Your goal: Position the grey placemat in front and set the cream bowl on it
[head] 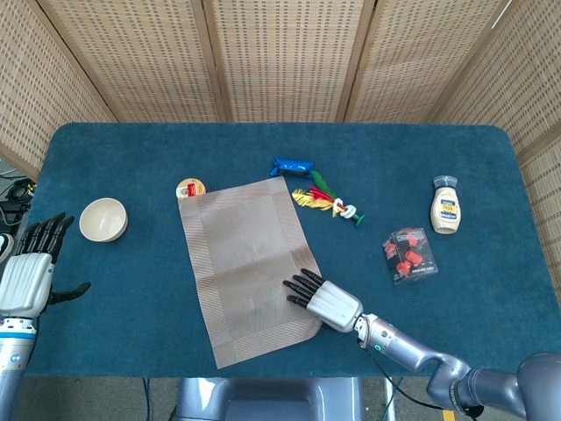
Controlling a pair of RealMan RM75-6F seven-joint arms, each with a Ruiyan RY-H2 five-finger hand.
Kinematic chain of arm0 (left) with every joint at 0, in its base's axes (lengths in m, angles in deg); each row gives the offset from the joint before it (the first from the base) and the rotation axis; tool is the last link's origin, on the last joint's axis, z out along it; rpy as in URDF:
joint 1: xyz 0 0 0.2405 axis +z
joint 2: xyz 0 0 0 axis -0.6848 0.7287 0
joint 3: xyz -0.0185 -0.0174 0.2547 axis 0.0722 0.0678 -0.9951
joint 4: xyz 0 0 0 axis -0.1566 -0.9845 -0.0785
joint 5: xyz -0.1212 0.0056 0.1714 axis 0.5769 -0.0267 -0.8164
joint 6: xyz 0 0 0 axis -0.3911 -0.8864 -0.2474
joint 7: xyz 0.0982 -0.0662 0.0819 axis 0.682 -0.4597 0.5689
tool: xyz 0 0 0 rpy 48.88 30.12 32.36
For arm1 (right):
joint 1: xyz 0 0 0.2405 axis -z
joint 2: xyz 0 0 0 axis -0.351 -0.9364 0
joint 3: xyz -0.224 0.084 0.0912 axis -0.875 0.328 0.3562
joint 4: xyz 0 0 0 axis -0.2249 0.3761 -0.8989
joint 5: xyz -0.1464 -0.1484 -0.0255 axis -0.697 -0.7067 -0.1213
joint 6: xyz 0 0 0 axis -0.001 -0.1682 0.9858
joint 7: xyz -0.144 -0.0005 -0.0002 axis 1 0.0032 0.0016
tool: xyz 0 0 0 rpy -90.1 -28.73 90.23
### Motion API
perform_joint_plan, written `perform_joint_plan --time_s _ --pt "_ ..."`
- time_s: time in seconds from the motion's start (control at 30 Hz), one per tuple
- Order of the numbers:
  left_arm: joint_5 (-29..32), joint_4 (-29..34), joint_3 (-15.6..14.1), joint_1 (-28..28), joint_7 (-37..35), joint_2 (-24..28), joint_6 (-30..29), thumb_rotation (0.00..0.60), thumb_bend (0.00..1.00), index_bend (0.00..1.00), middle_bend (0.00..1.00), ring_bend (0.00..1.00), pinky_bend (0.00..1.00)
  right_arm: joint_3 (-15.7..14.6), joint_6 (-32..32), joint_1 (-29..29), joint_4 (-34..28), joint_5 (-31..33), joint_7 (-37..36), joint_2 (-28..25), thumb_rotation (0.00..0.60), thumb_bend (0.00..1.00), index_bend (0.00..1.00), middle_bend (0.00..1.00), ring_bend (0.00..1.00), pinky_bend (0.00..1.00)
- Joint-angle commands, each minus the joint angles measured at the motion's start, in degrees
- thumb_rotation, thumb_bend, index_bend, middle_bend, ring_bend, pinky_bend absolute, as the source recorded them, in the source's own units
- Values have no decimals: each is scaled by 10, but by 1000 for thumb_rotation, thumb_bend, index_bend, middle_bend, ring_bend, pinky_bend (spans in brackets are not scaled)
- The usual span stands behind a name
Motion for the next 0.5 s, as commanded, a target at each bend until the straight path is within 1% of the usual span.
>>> perform_joint_plan --time_s 0.03,0.1,0.17,0.27,0.43,0.5 --pt "0 0 0 0 0 0 0 600 0 0 0 0 0 0 -7 -1 -1 -1 -6 0 600 772 325 0 0 0" --pt "-1 0 0 0 0 0 1 600 0 0 0 0 0 -2 -14 -2 2 -3 -10 1 600 810 414 0 0 0" --pt "-1 0 0 0 0 0 2 600 0 0 0 0 0 -3 -22 -3 6 -6 -16 2 600 842 537 3 0 0" --pt "-2 0 0 0 1 0 3 600 0 0 0 0 0 -7 -38 -3 14 -15 -26 6 600 845 646 26 0 0" --pt "0 0 0 -1 1 0 7 600 0 0 0 0 0 -24 -79 -5 23 -49 -54 4 600 815 672 53 0 0" --pt "1 -1 1 -2 1 0 9 600 0 0 0 0 0 -39 -105 -6 24 -77 -62 -6 600 802 676 60 0 0"
